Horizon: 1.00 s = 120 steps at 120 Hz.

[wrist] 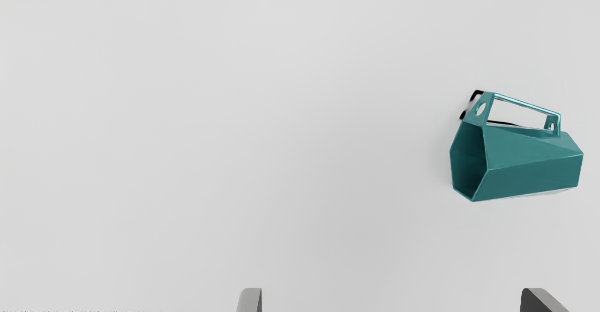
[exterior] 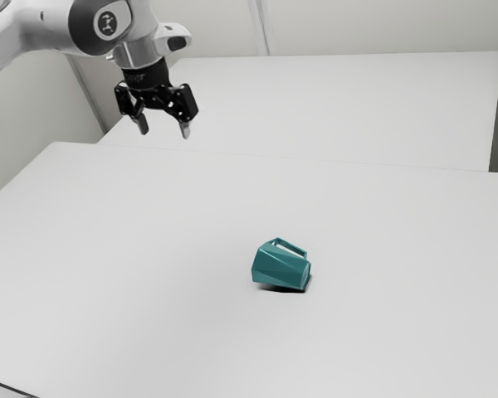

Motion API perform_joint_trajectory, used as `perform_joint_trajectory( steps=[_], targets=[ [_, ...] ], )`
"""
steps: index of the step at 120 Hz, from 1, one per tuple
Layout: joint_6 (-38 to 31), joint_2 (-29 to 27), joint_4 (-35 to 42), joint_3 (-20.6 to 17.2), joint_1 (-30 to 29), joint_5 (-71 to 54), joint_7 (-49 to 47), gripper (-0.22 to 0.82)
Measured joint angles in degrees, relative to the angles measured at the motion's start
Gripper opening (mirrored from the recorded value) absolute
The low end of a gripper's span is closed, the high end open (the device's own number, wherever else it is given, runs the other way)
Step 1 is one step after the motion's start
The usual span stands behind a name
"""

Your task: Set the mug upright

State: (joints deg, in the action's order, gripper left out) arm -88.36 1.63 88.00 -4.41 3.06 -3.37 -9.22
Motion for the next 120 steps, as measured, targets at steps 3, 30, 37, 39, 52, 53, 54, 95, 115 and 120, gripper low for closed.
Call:
perform_joint_trajectory(
  steps=[3,30,37,39,52,53,54,95,115,120],
  targets=[
    [-0.06,0.24,-0.01,0.01,-0.39,-0.05,-0.09,0.6],
    [-1.14,0.4,-0.01,-0.11,-1.68,-0.13,-0.72,0.6],
    [-1.5,0.18,0.07,-0.08,-1.36,0.71,-0.81,0.6],
    [-1.59,0.15,0.11,-0.03,-1.23,1.1,-0.83,0.6],
    [-2.19,-0.42,0.84,0.07,-0.98,3.99,-0.94,0.6],
    [-2.28,-0.53,1.0,0.07,-0.99,4.21,-0.95,0.6],
    [-2.4,-0.63,1.21,0.06,-1.01,4.43,-0.96,0.6],
    [-13.72,-2.97,16.51,-0.33,-2.87,22.47,-1.48,0.6],
    [-19.55,-2.21,22.65,-0.55,-4.33,29.56,-1.34,0.6],
    [-21.24,-1.68,24.31,-0.66,-4.72,31.52,-0.67,0.6]
  ],
)
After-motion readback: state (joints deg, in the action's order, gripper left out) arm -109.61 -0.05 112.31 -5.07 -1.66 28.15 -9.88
